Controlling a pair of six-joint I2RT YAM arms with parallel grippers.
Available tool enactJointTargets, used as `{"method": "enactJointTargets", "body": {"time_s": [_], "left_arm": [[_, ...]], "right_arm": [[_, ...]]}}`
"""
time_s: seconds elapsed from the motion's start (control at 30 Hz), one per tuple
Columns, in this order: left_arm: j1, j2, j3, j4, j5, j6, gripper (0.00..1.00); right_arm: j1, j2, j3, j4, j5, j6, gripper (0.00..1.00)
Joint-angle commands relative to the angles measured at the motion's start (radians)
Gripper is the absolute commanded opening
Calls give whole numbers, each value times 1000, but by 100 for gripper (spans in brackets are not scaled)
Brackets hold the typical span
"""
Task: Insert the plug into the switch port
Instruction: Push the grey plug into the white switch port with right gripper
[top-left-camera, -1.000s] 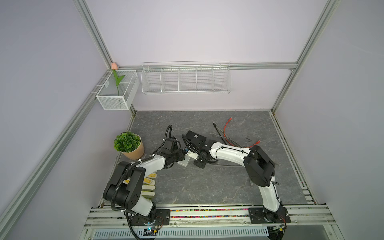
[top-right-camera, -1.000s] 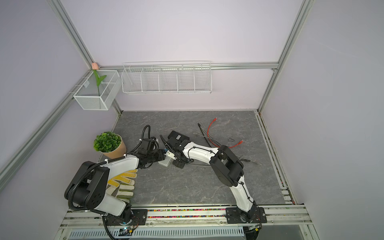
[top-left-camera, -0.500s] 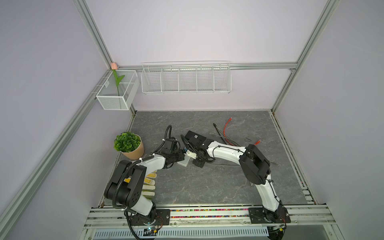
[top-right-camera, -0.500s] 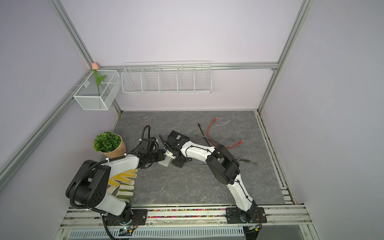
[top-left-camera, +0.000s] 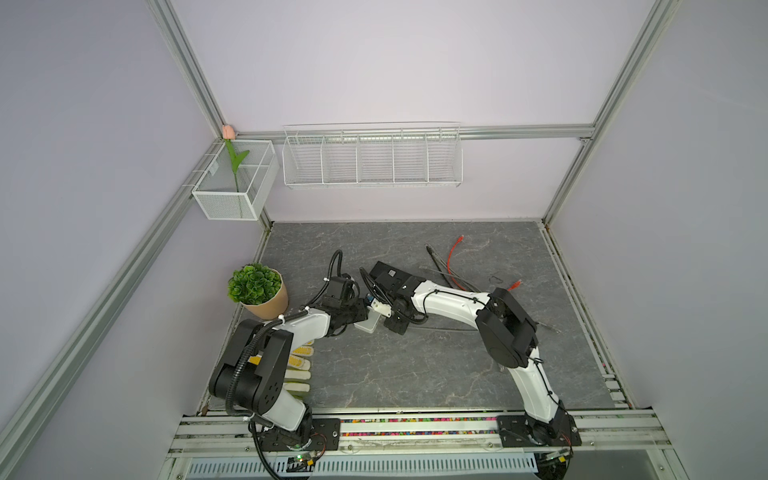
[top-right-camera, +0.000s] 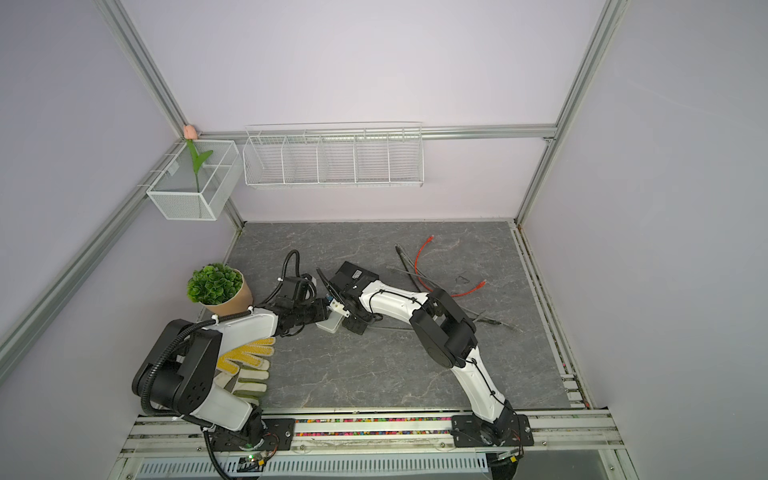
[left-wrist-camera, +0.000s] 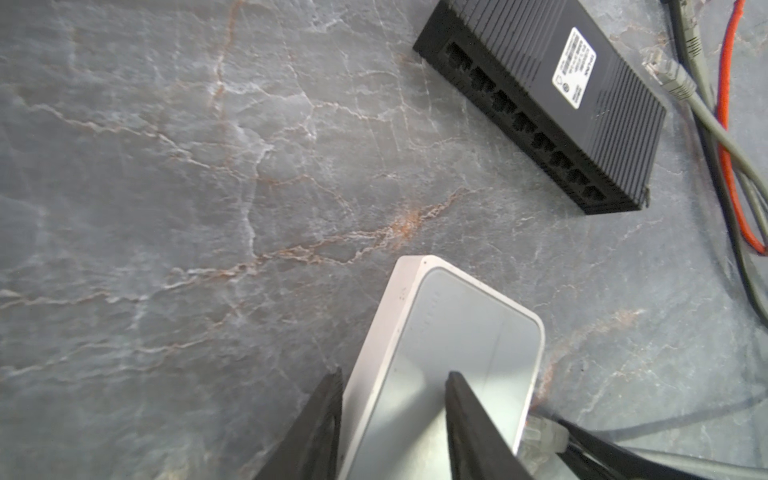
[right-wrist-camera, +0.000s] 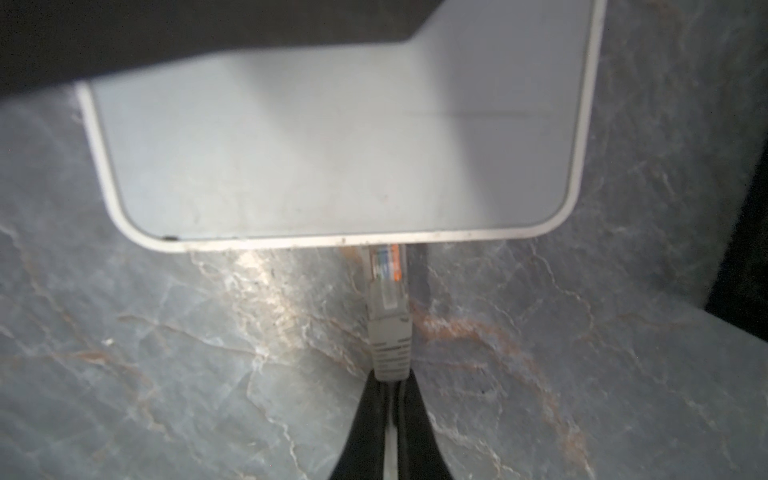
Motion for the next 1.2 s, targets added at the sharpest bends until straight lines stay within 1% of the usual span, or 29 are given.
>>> {"method": "enactJointTargets", "body": {"time_s": [0.0, 0.07, 0.17, 0.27, 0.43, 0.63, 0.83, 0.93, 1.17], "left_arm": [[32, -29, -15, 18, 78, 11, 41], [69, -72, -36, 22, 102, 8, 41], [117, -100, -47, 31, 162, 8, 40], [137, -79, -35, 38, 207, 10, 40], [154, 2, -10, 69, 300, 12, 40], [155, 49, -5, 68, 312, 22, 36], [155, 57, -16, 77, 329, 22, 33], [155, 59, -18, 73, 327, 25, 31], [155, 76, -11, 76, 349, 29, 28]], "right_arm": [[8, 12, 19, 7, -43, -9, 7], [3, 7, 15, 4, -35, -7, 6], [-3, -4, 7, 2, -25, -7, 6], [-4, -11, 5, 4, -28, -11, 6], [-4, -10, 6, 14, -29, -16, 6], [-3, -21, -4, 27, -25, -13, 6], [7, -34, -16, 60, -27, -8, 7], [16, -43, -25, 78, -18, -11, 6], [42, -86, -84, 149, -2, -36, 7]]}}
